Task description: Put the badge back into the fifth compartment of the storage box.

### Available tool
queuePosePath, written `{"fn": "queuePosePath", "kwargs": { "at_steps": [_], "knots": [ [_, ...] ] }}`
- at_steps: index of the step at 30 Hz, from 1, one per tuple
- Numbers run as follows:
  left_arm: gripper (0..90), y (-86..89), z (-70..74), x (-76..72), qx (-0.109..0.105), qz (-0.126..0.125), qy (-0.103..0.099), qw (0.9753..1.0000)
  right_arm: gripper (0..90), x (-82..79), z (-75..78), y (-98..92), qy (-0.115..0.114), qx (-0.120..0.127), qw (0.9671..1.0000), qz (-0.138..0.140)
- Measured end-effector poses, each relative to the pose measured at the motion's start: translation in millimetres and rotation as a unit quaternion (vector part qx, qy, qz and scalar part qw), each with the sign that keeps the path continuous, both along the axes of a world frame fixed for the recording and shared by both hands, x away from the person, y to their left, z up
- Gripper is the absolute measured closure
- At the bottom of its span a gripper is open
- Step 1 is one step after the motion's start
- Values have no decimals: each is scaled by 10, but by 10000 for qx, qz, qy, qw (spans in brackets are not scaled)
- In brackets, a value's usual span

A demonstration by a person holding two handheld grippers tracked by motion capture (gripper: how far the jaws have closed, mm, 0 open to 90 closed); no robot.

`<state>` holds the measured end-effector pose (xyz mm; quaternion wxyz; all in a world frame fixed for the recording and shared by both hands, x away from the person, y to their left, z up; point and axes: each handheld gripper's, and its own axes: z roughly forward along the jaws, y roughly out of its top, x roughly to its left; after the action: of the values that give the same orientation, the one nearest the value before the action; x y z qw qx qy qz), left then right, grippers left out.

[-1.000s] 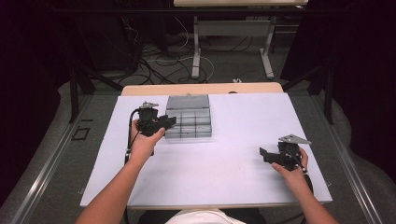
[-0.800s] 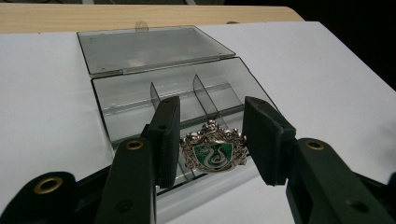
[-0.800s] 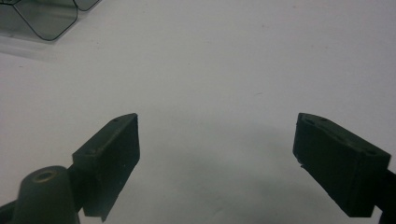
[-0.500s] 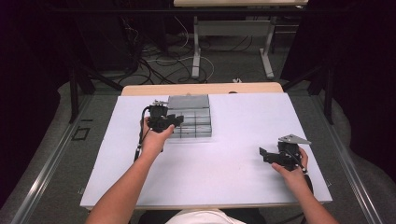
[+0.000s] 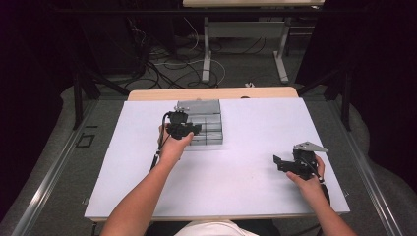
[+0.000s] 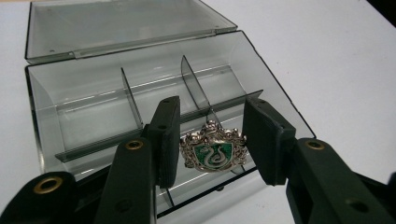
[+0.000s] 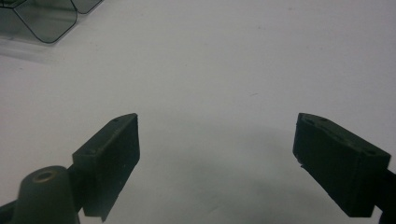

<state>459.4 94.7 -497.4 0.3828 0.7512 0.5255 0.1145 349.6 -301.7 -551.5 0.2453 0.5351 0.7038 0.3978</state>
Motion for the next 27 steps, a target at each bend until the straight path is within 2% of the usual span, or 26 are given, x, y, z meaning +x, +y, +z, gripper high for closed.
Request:
{"fn": "queuePosePath", "kwargs": {
  "at_steps": [2, 10, 21, 27],
  "knots": [
    [578, -15, -24, 11, 80, -8, 41, 10000, 142, 0, 1, 0, 9, 11, 10000, -14],
    [577, -58, -108, 32, 132, 38, 184, 9997, 142, 4, -4, 6, 11, -6, 10000, 37],
    [576, -105, -232, 63, 345, 42, 349, 9988, 149, 21, -36, 16, 114, -1, 9998, 161],
    [570, -111, -266, 66, 306, 123, 398, 9987, 154, 44, -74, 18, 264, 19, 9993, 271]
  ]
}}
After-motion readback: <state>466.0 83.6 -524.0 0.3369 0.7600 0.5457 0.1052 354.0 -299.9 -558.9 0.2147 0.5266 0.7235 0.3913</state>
